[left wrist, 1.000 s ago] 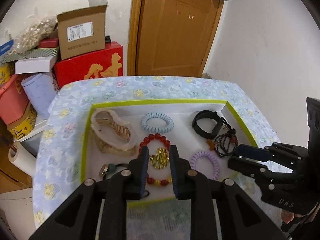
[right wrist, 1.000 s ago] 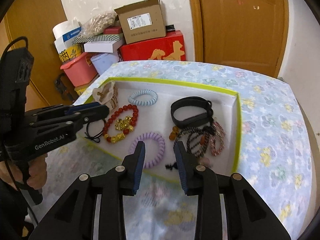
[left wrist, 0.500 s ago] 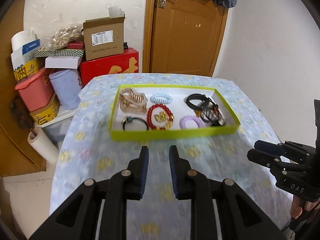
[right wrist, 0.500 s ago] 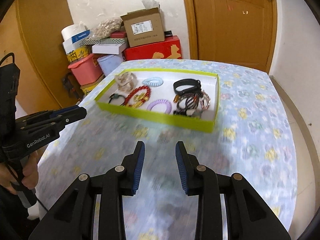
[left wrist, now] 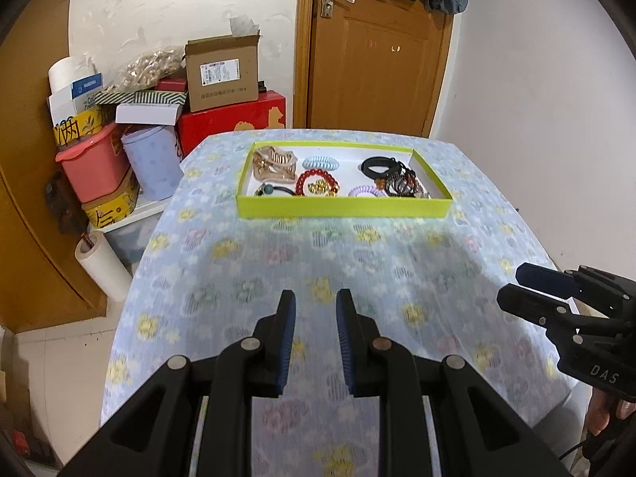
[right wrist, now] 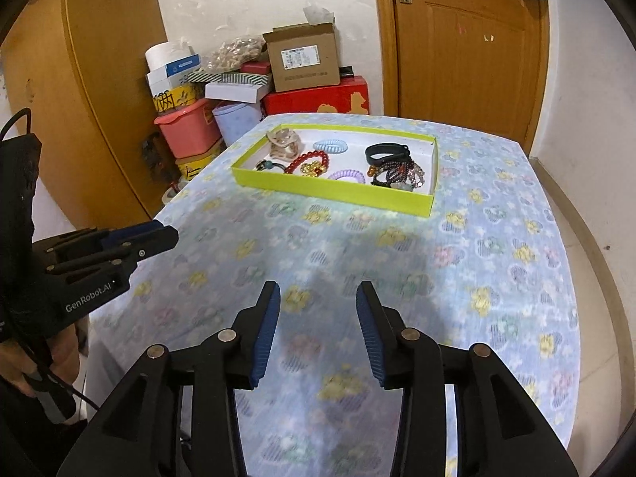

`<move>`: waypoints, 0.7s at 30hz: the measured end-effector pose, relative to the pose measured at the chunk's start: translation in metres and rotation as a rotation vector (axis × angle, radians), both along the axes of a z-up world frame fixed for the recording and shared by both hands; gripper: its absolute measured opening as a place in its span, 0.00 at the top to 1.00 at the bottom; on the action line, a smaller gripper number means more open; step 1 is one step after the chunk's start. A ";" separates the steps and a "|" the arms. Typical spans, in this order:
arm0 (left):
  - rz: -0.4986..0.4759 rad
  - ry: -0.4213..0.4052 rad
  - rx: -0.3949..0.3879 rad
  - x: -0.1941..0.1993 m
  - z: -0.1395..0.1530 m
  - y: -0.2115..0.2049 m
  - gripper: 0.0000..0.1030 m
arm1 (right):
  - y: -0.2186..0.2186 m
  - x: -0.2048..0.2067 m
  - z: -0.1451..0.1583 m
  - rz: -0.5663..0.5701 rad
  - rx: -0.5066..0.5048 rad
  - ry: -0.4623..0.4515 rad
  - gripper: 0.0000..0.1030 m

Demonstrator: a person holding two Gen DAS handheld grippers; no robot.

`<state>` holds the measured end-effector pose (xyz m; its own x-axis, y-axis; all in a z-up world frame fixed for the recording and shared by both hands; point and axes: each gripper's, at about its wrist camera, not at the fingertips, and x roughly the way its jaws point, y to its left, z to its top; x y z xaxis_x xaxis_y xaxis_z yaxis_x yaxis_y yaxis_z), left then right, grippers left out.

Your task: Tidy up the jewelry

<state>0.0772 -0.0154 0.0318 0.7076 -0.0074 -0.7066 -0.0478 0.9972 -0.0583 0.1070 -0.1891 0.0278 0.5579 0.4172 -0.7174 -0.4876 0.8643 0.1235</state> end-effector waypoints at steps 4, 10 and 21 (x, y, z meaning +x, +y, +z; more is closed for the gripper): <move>0.002 0.006 0.003 -0.008 -0.003 -0.001 0.79 | 0.003 -0.007 -0.002 0.015 -0.007 0.008 0.60; 0.004 0.015 0.010 -0.011 -0.007 -0.004 0.79 | 0.004 -0.009 -0.006 0.019 -0.012 0.016 0.60; 0.005 0.016 0.018 -0.010 -0.009 -0.004 0.79 | 0.005 -0.007 -0.008 0.018 -0.014 0.022 0.60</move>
